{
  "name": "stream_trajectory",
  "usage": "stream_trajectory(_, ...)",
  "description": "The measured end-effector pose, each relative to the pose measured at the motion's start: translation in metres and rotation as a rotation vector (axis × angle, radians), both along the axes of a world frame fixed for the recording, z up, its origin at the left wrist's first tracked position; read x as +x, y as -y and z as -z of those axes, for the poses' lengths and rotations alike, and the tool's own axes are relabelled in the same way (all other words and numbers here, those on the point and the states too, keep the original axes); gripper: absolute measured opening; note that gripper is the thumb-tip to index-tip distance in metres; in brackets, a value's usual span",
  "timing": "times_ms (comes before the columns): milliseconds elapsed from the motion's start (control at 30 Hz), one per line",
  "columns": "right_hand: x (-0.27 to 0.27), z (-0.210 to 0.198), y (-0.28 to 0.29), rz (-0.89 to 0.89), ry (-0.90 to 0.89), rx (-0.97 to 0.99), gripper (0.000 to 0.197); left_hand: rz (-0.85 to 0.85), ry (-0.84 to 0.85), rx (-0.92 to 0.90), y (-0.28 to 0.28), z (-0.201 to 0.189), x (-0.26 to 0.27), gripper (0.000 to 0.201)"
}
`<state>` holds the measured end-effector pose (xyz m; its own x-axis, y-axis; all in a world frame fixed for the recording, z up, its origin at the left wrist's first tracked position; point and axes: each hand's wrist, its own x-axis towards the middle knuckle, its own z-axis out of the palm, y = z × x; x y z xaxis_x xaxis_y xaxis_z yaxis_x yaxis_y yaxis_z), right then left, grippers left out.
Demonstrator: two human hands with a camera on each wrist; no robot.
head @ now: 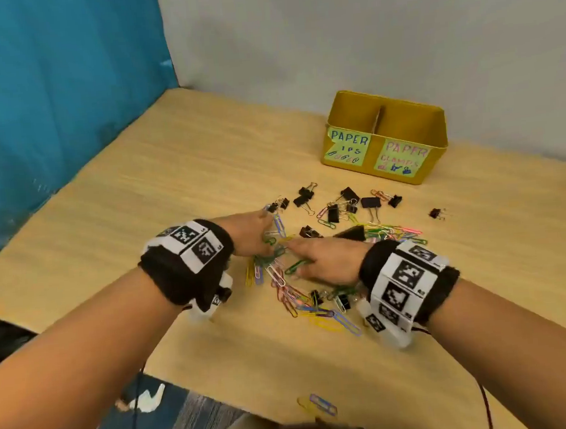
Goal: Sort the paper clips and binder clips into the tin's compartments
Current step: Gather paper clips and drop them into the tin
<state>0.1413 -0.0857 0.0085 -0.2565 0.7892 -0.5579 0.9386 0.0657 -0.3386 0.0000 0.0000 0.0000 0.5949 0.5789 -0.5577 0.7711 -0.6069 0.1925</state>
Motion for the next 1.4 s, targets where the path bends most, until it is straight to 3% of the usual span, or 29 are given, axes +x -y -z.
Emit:
stream_trajectory(100, 0.014, 0.0, -0.019, 0.108, 0.102, 0.015, 0.057, 0.07, -0.032, -0.083, 0.003, 0.006, -0.005, 0.064)
stream_trajectory(233, 0.007, 0.008, -0.041, 0.179, 0.112, 0.097, 0.047, -0.042, 0.169, -0.051, -0.009, 0.004, -0.004, 0.043)
stream_trajectory(300, -0.004, 0.02, -0.042, 0.112, 0.116, 0.122, 0.048, -0.083, 0.198, 0.018, -0.017, 0.004, 0.001, 0.041)
stream_trajectory(433, -0.003, 0.03, -0.014, -0.071, 0.182, 0.085, 0.054, 0.078, 0.043, 0.025, -0.014, 0.01, -0.003, 0.041)
stream_trajectory(533, 0.009, 0.021, 0.011, 0.037, 0.108, 0.158, 0.048, 0.067, 0.103, -0.054, -0.004, 0.015, -0.016, 0.062)
stream_trajectory(600, 0.014, 0.017, 0.022, 0.105, 0.113, 0.171, 0.049, 0.054, 0.073, -0.042, 0.006, 0.017, -0.022, 0.087)
stream_trajectory(667, 0.012, 0.019, 0.024, 0.138, 0.133, 0.143, 0.057, 0.074, 0.028, 0.001, 0.014, 0.018, -0.02, 0.096)
stream_trajectory(800, 0.005, 0.027, 0.005, 0.244, 0.059, 0.209, 0.054, 0.05, 0.131, -0.045, 0.018, 0.019, -0.002, 0.064)
stream_trajectory(933, 0.018, 0.023, -0.01, 0.317, 0.138, 0.235, 0.047, 0.047, 0.2, -0.008, 0.015, 0.02, 0.002, 0.032)
stream_trajectory(1033, 0.011, 0.02, -0.008, 0.289, 0.067, 0.257, 0.058, 0.029, 0.233, 0.031, 0.016, 0.021, 0.004, 0.027)
stream_trajectory(1133, -0.006, 0.028, -0.003, 0.162, 0.118, 0.2, 0.065, -0.024, 0.276, 0.025, 0.013, 0.021, 0.002, 0.029)
stream_trajectory(1300, 0.001, 0.029, -0.007, 0.142, 0.064, 0.227, 0.027, -0.283, 0.336, -0.211, 0.002, 0.024, -0.006, 0.025)
stream_trajectory(1400, 0.014, 0.027, -0.012, 0.129, 0.046, 0.295, 0.016, -0.319, 0.377, -0.271, -0.002, 0.024, -0.006, 0.027)
